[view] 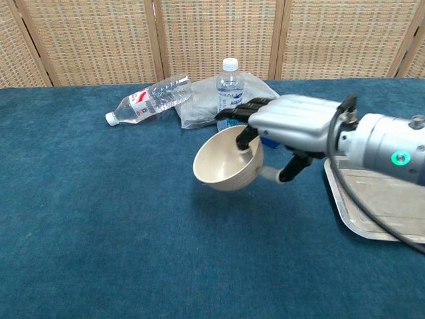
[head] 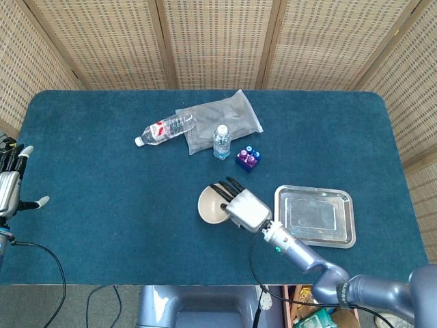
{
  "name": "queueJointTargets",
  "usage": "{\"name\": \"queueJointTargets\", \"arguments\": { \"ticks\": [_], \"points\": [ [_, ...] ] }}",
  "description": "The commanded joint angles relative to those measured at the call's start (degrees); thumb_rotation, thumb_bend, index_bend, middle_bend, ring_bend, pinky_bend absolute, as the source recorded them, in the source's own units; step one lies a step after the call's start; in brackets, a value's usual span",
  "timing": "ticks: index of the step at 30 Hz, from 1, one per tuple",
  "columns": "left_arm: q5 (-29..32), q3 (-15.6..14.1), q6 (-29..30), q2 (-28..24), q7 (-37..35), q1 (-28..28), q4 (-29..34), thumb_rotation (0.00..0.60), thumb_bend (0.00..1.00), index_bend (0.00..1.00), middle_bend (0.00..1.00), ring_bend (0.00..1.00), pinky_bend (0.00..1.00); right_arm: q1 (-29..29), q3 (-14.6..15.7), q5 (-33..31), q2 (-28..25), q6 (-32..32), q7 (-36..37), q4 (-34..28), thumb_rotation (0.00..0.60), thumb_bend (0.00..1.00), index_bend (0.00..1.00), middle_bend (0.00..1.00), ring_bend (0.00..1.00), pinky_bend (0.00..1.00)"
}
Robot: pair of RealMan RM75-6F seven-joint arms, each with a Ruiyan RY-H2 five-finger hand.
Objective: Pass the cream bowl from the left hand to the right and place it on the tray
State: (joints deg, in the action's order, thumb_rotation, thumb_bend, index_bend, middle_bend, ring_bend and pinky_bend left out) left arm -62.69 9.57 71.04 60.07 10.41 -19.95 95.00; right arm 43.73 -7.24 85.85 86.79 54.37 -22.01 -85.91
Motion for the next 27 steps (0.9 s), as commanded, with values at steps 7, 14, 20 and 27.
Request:
{"name": "queueJointTargets", "arguments": {
  "ticks": [7, 14, 20, 27],
  "points": [
    [-0.6, -0.3, -0.6, 0.2, 0.6, -0.2, 0.4, 0.6, 0.0, 0.0, 0.0, 0.0, 0.0, -9.6, 4.7, 3.4, -14.9, 11.0, 9.7, -2.7, 0.6, 0.57, 0.65, 0.0, 0.0, 0.0],
    [-1.3, -0.4, -0.4, 0.3, 0.8, -0.1, 1.0, 0.6, 0.0, 0.0, 0.0, 0.0, 0.0, -16.7, 10.5, 5.6, -15.1, 15.7, 20.9, 6.4, 0.6, 0.57, 0.65, 0.0, 0.0, 0.0],
    [-1.6, -0.4, -0.3, 0.3, 1.0, -0.1, 1.3, 0.6, 0.0, 0.0, 0.0, 0.0, 0.0, -19.6, 12.2, 6.3, -11.2, 17.2, 26.5, 14.4, 0.6, 0.57, 0.66, 0.0, 0.0, 0.0],
    [-2.0, -0.5, -0.2, 0.2, 1.0, 0.1, 1.5, 0.6, 0.0, 0.0, 0.0, 0.0, 0.0, -20.9, 11.7, 5.8, -9.7, 18.1, 30.5, 19.3, 0.6, 0.57, 0.66, 0.0, 0.0, 0.0]
  ]
}}
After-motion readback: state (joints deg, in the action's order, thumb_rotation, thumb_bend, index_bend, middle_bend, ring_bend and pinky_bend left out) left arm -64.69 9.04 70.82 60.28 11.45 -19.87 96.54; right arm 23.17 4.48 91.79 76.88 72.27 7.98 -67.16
